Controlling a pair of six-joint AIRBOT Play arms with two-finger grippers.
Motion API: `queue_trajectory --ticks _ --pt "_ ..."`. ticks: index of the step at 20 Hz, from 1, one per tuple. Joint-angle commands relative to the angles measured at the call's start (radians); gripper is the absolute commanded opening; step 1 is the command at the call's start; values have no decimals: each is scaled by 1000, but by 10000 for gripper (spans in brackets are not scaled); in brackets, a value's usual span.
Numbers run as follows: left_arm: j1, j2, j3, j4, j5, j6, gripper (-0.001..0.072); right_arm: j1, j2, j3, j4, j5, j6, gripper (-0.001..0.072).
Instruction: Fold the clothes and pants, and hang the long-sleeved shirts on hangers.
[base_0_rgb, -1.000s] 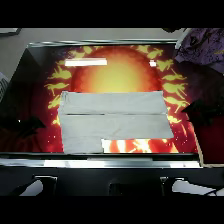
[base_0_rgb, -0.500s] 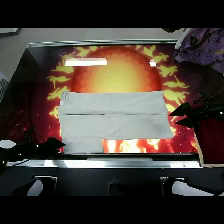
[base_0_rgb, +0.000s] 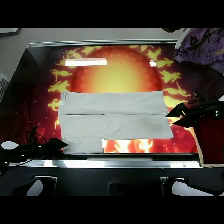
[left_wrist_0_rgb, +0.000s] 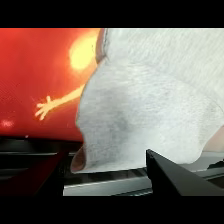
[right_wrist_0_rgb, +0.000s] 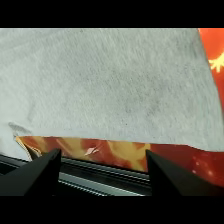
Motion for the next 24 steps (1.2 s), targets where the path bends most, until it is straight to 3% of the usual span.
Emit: queue_trajectory --ticks 1,3,5,7,13,24 --pt "-37 -44 -1 -57 -2 41 520 2 1 0 0 9 0 579" --pt "-56 -70 -1 -60 6 49 342 0 2 0 0 26 0 579" --pt "-55 -71 -1 -60 6 63 12 0 19 1 -7 27 1 582" --pt "-55 -71 -1 -60 4 62 18 -19 48 2 -30 17 11 622" --pt "-55 -70 -1 -60 -7 63 18 -233 63 -34 -50 -5 19 625" --pt "-55 -70 0 -60 -40 62 18 -217 -55 -193 -73 -108 -75 596"
